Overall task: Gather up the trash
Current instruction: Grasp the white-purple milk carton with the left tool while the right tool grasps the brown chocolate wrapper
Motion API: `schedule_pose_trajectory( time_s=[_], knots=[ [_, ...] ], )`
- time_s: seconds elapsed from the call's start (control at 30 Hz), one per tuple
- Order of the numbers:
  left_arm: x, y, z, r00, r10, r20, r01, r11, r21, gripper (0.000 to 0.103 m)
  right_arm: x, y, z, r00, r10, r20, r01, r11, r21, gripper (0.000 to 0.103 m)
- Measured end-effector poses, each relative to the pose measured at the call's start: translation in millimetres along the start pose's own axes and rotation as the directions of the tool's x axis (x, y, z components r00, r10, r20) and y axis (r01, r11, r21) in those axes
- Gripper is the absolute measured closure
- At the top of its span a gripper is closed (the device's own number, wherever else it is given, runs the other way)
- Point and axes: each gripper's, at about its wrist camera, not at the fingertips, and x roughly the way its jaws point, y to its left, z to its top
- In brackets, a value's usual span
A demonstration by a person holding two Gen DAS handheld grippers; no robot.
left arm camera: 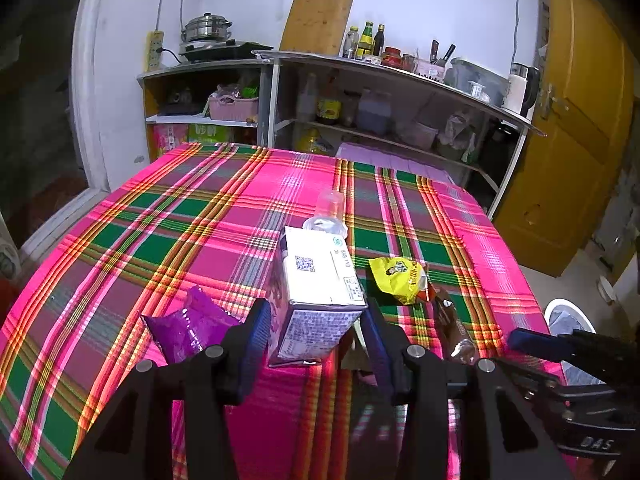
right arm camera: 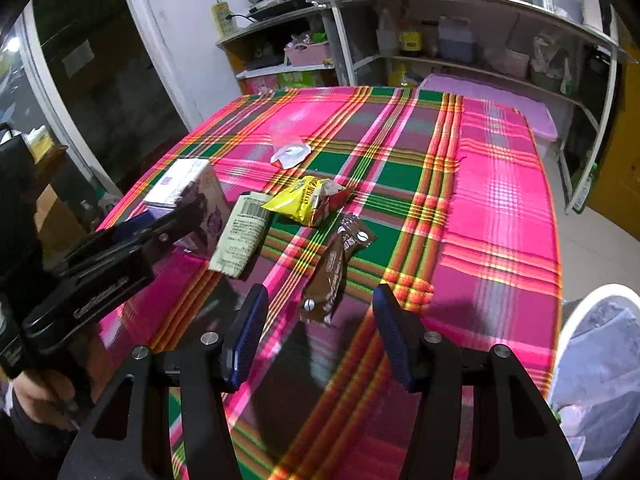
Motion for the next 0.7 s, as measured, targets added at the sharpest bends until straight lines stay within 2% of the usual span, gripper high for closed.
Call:
schedule_pose_trajectory(
  time_s=[0.13,0.2,0.33,0.4,0.53,0.63,0.7],
  knots=[
    [2,3,0,1.0,-0.002,-0.002,0.002,1.0,-0.002,0.066,16,-1,2,1.0,-0.008,-0.022,0.008,1.0,0.011,0.054],
    [2,6,0,1.0,-0.004,0.001,0.004,1.0,-0.006,0.067,23,-1,3,0.999,-0.007,-0.035,0.008,1.0,0.013,0.059],
    [0,11,-1,1.0,-0.014,0.007,0.014,1.0,-0.015,0.071,25,-2,3,0.999,-0.019,-0.028,0.019,1.0,0.014,0.073],
    [-3,12,-1,1.0,-0.016,0.015,0.016,1.0,-0.015,0.071,23,-4,2,1.0,-0.009,-0.027,0.01,1.0,0.017,0.078],
    [-12,9,-3,0.999,-0.022,0.031,0.023,1.0,-0.011,0.071,16,-3,-4,1.0,-0.009,-0.021,0.009,1.0,0.014,0.079],
    [-21,5,-4,0.999,-0.03,0.044,0.03,1.0,-0.003,0.071,8,-3,-8,1.0,-0.001,-0.014,0.001,1.0,0.015,0.091],
    [-28,4,-5,0.998,-0.034,0.052,0.034,0.999,-0.002,0.071,-1,-4,-11,1.0,0.0,0.001,0.0,1.0,0.015,0.091]
  ],
)
